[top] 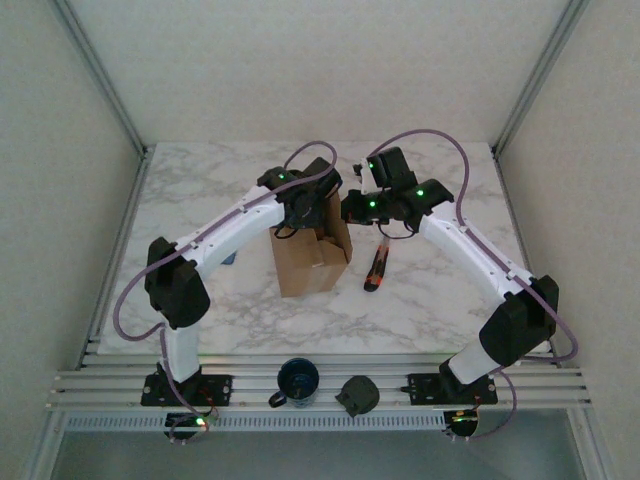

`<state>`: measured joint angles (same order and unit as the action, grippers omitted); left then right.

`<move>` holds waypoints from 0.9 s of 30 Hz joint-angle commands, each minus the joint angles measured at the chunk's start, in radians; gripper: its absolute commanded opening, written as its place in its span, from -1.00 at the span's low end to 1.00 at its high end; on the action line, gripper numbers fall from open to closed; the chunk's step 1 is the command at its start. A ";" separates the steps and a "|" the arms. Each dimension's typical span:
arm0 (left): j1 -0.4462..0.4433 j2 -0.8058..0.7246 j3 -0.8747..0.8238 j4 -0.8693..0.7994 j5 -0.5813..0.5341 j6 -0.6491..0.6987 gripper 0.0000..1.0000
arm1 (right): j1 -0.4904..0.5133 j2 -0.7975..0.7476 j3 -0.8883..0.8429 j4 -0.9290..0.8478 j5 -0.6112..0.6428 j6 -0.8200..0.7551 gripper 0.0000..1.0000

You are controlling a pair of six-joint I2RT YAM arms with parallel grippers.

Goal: Unpack the express box

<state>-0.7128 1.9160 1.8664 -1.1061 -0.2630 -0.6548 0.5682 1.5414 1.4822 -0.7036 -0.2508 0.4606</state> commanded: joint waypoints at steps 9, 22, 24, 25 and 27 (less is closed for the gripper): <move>-0.022 -0.039 0.043 0.016 -0.042 0.018 0.68 | 0.004 -0.001 -0.015 -0.034 0.023 -0.010 -1.00; -0.061 -0.002 0.107 -0.061 -0.058 -0.003 0.56 | 0.004 0.000 -0.014 -0.031 0.017 -0.006 -1.00; -0.075 0.016 0.114 -0.084 -0.063 -0.009 0.60 | 0.004 0.000 -0.012 -0.030 0.016 -0.006 -1.00; -0.080 0.022 0.114 -0.091 -0.066 -0.013 0.60 | 0.005 -0.001 -0.012 -0.030 0.016 -0.005 -1.00; -0.084 0.032 0.107 -0.105 -0.074 -0.025 0.59 | 0.005 -0.003 -0.014 -0.028 0.015 -0.005 -1.00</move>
<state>-0.7834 1.9152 1.9556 -1.1355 -0.3012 -0.6590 0.5682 1.5417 1.4750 -0.7181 -0.2363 0.4606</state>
